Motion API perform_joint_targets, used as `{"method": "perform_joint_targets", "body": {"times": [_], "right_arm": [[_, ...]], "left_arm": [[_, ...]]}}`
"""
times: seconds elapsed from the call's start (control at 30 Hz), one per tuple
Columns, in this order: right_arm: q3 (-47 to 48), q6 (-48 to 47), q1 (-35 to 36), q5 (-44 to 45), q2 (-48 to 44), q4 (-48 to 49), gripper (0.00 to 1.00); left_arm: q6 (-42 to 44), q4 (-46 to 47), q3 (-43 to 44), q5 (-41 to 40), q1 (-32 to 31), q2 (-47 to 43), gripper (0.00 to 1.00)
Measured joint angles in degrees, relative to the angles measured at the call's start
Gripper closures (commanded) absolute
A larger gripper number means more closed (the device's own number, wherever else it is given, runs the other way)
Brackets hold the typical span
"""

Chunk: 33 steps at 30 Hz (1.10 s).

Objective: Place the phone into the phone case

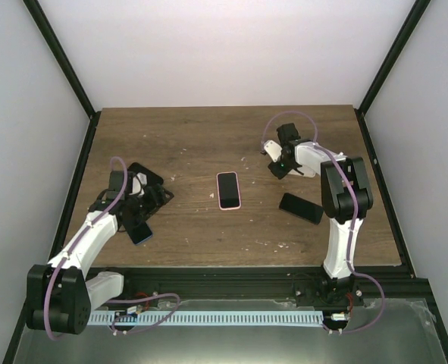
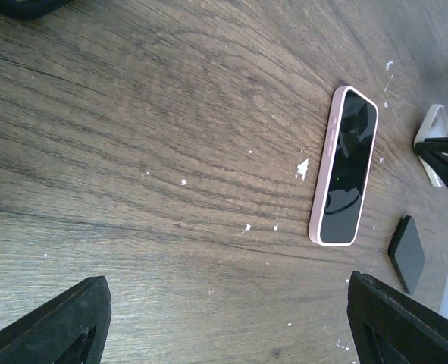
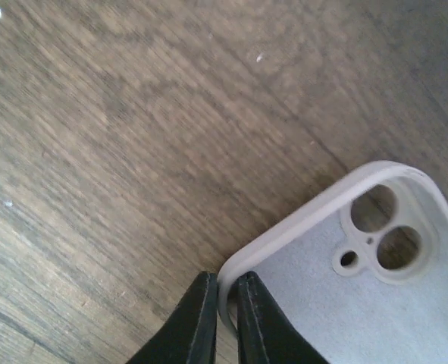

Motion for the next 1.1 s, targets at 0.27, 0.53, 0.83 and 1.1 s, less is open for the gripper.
{"method": "perform_joint_targets", "body": {"times": [0.27, 0.53, 0.83, 1.1], "right_arm": [[5.49, 3.87, 0.20, -2.67, 0.46, -3.52, 0.99], [5.81, 21.49, 3.34, -5.18, -5.33, -4.22, 0.99], [-11.74, 53.48, 14.75, -11.98, -23.50, 3.21, 0.99], [-26.69, 80.87, 25.11, -17.16, -24.76, 17.00, 0.97]], "left_arm": [[1.03, -1.03, 0.04, -0.59, 0.00, -0.72, 0.14], [2.64, -2.25, 0.11, -1.66, 0.00, -2.93, 0.14], [2.84, -2.47, 0.07, -2.08, 0.00, -5.27, 0.15], [2.38, -1.79, -0.39, -1.64, 0.00, -5.22, 0.18]]}}
